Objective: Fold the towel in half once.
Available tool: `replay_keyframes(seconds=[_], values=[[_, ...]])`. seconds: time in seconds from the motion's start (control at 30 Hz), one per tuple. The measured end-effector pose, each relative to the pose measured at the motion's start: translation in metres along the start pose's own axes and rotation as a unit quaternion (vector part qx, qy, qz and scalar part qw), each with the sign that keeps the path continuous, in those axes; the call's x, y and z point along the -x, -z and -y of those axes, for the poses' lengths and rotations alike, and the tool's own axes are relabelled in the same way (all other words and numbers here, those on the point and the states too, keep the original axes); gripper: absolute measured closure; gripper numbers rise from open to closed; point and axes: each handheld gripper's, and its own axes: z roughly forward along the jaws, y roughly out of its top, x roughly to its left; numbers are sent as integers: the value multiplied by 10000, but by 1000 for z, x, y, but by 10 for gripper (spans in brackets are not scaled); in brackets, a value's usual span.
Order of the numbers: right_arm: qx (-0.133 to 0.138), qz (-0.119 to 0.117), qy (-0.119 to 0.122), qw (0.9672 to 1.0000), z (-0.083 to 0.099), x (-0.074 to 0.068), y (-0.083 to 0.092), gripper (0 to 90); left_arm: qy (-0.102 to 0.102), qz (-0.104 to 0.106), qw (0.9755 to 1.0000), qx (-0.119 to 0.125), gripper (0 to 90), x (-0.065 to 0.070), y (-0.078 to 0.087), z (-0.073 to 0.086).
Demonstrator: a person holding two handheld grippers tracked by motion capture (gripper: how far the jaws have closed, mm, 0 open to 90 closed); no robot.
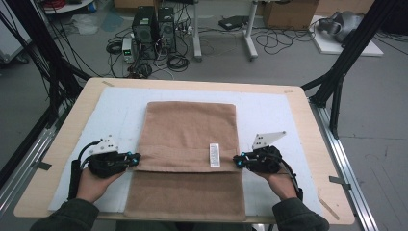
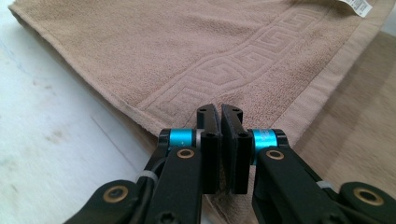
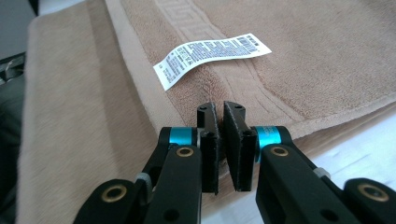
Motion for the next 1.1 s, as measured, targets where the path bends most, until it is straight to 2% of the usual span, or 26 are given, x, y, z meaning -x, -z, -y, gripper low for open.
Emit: replay_keyframes(seconds=[0.13,0.23,0.3,0.4,0.47,0.6,0.7,0.87,0.9,0.93,0.97,1.03,1.1], values=[[-5,-79,-8,10000,7,-11,3,845,-127,24,9999,-37,860,12,6,7],[-19,-165,7,9999,13,-18,6,845,-110,148,9998,-15,860,20,13,13],[15,-420,-55,9991,16,-24,10,836,-115,251,9996,-16,858,25,20,16],[-60,-537,74,9985,17,-33,15,841,-171,328,9993,-38,856,33,28,18],[-144,-546,157,9983,16,-39,17,845,-291,310,9991,-58,859,38,32,19],[-220,-602,227,9977,18,-46,18,846,-320,333,9989,-114,859,44,36,25],[-184,-731,218,9969,22,-51,21,847,-271,401,9988,-80,860,49,39,31],[-131,-880,267,9957,31,-66,29,844,-354,492,9980,-178,858,60,44,38],[-118,-935,299,9951,33,-68,30,832,-359,514,9979,-186,843,61,44,39],[-131,-968,330,9947,34,-70,30,798,-351,475,9981,-187,773,60,43,39],[-107,-890,337,9954,35,-69,31,734,-318,416,9984,-216,673,58,42,40],[43,-889,205,9958,34,-63,32,700,-268,381,9986,-232,647,51,38,38],[93,-666,232,9975,30,-57,30,632,-276,277,9990,-199,605,46,32,33]])
